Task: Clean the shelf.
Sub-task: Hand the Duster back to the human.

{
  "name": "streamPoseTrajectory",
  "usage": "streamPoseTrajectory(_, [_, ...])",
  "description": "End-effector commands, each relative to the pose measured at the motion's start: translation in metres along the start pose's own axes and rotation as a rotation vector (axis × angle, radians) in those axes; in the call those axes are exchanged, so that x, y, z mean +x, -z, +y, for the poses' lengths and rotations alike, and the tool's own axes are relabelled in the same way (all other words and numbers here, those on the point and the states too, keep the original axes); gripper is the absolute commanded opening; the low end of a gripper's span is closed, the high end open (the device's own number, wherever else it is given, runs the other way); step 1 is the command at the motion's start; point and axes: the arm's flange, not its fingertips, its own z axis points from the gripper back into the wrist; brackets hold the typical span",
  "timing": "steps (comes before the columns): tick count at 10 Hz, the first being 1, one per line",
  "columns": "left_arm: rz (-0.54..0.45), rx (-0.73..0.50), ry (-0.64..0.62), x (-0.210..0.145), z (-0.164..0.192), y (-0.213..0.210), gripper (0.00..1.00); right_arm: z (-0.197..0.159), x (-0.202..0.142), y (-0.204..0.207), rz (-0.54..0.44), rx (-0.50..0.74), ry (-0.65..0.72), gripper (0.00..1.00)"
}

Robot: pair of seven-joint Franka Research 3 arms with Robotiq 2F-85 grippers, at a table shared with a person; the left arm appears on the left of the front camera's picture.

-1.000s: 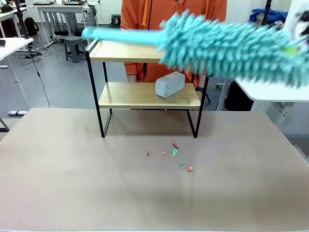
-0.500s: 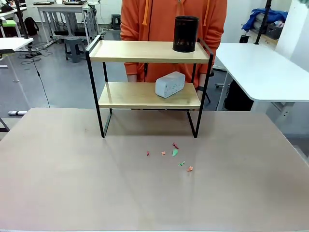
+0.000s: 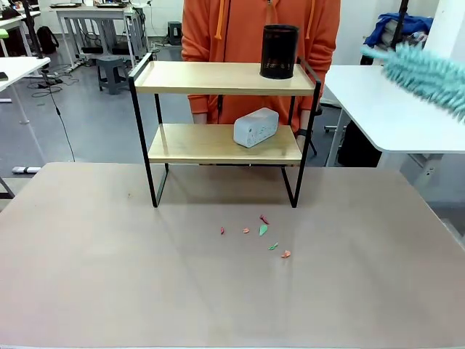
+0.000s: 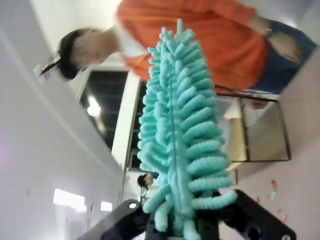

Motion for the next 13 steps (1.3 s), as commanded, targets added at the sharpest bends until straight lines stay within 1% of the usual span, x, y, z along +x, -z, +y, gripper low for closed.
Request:
streamPoseTrajectory(1, [0.014,-0.003,0.010,0.002,-0.002,0.000,1.00,-0.030,-0.005,0.015,-0.063,-0.085,0.127,0.00])
streamPoseTrajectory(2, [0.014,-0.003,0.010,0.002,-0.002,0.000,1.00,-0.039,-0.005,0.020,-0.060,-0.111,0.145,0.00])
streamPoseTrajectory(3, [0.014,-0.003,0.010,0.002,-0.002,0.000,1.00,-0.040,-0.009,0.026,-0.016,-0.138,0.140,0.00])
streamPoseTrajectory(4, [0.014,-0.003,0.010,0.002,-0.002,0.000,1.00,-0.046,0.008,0.014,-0.039,-0.112,0.104,0.00])
streamPoseTrajectory(13, [0.014,-0.003,0.010,0.002,-0.002,0.000,1.00,-0.046,0.008,0.014,-0.039,-0.112,0.104,0.00])
